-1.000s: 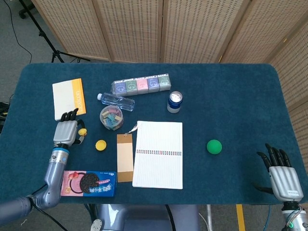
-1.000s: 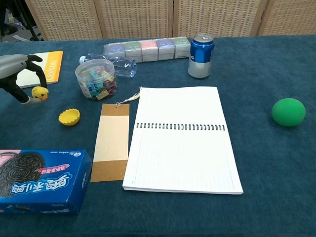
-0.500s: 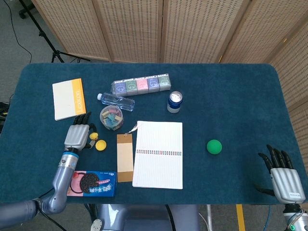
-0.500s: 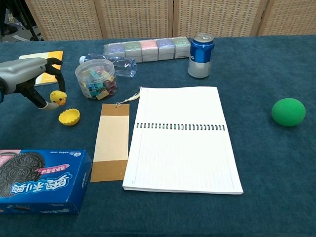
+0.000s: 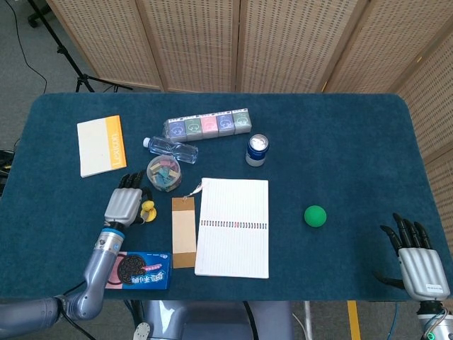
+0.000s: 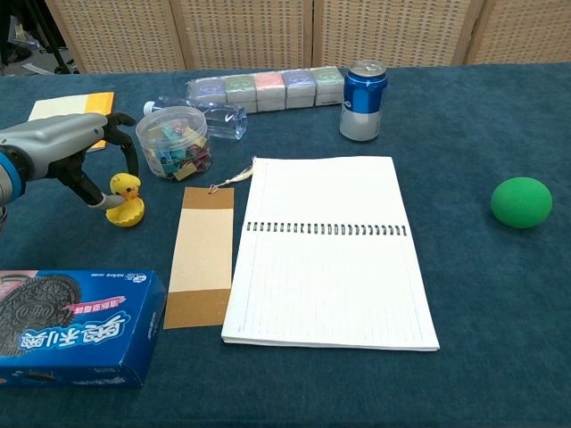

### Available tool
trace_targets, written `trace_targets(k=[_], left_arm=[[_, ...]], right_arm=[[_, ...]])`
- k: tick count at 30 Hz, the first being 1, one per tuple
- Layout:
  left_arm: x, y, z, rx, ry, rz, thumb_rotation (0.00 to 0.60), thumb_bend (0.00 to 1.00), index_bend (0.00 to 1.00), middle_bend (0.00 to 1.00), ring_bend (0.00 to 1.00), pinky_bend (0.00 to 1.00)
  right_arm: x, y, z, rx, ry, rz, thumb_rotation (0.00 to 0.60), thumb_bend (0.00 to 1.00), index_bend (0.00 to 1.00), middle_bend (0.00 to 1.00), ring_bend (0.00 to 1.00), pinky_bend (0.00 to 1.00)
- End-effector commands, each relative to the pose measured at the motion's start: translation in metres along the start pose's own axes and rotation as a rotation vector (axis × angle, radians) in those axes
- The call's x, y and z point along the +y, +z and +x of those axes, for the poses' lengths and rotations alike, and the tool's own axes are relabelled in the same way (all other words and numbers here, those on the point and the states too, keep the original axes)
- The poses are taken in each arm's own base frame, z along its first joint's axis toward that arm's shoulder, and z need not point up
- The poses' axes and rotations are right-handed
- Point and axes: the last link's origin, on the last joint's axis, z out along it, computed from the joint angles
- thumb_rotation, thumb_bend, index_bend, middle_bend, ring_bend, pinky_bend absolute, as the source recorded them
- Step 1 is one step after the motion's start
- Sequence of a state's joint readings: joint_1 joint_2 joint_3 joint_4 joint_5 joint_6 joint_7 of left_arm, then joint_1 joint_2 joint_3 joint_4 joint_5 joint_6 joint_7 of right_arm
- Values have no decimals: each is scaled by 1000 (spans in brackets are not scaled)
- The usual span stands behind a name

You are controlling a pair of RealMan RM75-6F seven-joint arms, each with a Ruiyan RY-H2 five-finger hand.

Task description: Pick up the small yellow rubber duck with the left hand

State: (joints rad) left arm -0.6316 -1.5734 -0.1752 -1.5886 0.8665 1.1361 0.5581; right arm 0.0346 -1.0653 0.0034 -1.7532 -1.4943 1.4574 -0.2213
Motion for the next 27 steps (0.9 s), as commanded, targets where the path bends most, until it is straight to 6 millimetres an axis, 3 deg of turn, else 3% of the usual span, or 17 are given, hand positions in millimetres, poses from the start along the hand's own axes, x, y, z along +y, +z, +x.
trace_targets(k=[1,27], left_arm=[[2,-1,-1,-9,-1,-9,600,303,505,0,0,0],[1,-6,-4,-65,44,9,600,258,498,0,0,0]], right_arm=[[0,0,0,1,0,0,600,0,157,0,0,16],[0,0,1,6,3,-3,600,0,157,0,0,16]])
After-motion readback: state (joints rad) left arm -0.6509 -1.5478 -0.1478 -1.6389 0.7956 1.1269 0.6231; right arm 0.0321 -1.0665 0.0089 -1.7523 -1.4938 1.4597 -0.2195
